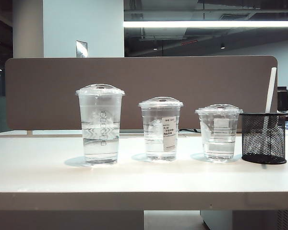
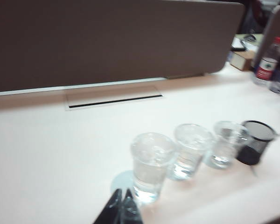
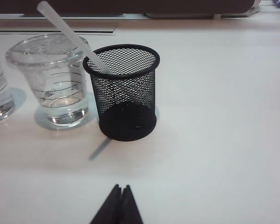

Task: Pick up the straw and insert it into the large coffee cup.

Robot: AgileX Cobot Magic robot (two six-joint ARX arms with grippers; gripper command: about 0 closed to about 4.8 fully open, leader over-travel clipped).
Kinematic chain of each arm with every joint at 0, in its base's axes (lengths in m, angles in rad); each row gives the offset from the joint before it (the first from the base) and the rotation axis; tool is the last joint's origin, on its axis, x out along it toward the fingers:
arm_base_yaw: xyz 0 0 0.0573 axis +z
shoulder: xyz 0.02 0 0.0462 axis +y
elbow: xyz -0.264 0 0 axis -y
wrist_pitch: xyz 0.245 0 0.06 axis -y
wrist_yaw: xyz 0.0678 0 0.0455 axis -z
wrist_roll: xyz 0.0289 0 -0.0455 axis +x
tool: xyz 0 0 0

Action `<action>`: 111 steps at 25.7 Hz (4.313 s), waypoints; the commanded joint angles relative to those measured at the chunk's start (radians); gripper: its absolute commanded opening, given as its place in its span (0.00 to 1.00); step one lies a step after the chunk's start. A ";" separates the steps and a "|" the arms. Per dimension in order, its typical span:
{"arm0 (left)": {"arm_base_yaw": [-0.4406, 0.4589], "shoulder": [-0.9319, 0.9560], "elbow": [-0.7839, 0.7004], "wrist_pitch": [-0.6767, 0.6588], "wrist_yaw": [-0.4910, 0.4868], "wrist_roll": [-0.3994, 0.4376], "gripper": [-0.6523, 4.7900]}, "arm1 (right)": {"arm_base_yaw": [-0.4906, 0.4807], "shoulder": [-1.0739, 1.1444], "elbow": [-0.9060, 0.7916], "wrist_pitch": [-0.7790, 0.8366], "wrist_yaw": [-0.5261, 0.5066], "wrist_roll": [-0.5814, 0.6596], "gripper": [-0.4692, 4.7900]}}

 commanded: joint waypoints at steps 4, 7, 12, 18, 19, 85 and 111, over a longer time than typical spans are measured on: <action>-0.018 -0.007 0.235 -0.341 0.016 0.041 0.11 | 0.001 -0.001 -0.007 0.014 0.004 -0.002 0.09; -0.018 -0.019 0.300 -0.491 0.022 0.053 0.11 | 0.001 -0.001 -0.007 0.014 0.004 -0.002 0.09; -0.018 -0.053 0.308 -0.608 0.158 0.009 0.11 | 0.001 -0.001 -0.007 0.014 0.004 -0.002 0.09; -0.018 -0.056 0.308 -0.644 0.276 -0.004 0.11 | 0.001 -0.001 -0.007 0.014 0.004 -0.002 0.09; -0.018 -0.056 0.308 -0.645 0.276 -0.004 0.11 | 0.001 -0.001 -0.007 0.014 0.004 -0.002 0.09; -0.025 -0.054 0.010 -0.227 0.040 0.048 0.12 | 0.001 0.511 0.133 0.569 -0.206 -0.091 0.45; -0.025 -0.054 0.010 -0.227 0.040 0.048 0.12 | 0.002 1.320 0.295 1.170 -0.205 -0.098 0.45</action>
